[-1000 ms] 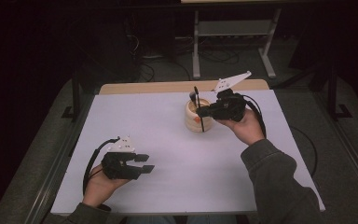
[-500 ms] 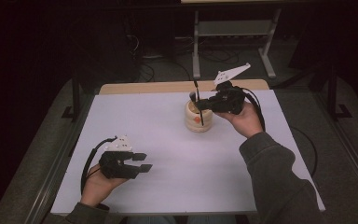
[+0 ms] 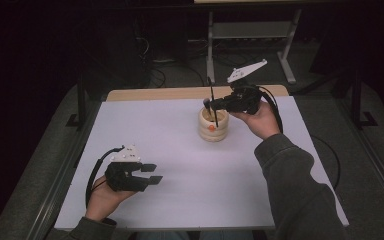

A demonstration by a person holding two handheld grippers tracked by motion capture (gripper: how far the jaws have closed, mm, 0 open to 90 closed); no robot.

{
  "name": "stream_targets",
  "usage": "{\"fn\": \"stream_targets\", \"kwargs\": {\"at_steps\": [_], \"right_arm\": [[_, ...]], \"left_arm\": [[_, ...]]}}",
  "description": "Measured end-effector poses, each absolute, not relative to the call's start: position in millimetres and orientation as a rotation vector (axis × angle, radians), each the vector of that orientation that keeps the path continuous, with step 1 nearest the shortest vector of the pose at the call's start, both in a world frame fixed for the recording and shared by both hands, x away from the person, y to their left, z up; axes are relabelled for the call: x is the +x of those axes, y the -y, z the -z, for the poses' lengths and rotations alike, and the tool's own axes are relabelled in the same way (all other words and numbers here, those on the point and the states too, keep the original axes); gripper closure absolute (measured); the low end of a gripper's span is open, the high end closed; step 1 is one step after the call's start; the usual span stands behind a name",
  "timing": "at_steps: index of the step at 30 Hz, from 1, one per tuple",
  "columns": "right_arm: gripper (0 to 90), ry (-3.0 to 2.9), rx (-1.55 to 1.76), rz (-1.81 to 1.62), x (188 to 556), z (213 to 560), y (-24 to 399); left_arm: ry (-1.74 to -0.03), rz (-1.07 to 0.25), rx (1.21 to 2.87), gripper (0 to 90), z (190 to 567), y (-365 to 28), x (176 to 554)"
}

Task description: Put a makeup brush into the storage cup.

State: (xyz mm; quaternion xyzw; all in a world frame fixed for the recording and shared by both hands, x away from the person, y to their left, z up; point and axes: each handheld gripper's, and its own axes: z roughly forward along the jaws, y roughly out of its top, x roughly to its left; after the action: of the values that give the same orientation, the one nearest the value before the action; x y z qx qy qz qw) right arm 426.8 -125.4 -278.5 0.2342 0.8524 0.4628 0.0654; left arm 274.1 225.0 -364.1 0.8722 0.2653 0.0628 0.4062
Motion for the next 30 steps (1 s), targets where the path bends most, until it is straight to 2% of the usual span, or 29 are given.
{"fn": "stream_targets", "kwargs": {"at_steps": [16,30], "right_arm": [[83.7,-2.526,0.769,-1.384,451,271,122],[83.7,-2.485,0.911,-1.357,475,293,127]], "left_arm": [[-0.665,-0.167,2.201,52.0,363,-229,274],[-0.680,-0.171,2.188,51.2,364,-229,274]]}}
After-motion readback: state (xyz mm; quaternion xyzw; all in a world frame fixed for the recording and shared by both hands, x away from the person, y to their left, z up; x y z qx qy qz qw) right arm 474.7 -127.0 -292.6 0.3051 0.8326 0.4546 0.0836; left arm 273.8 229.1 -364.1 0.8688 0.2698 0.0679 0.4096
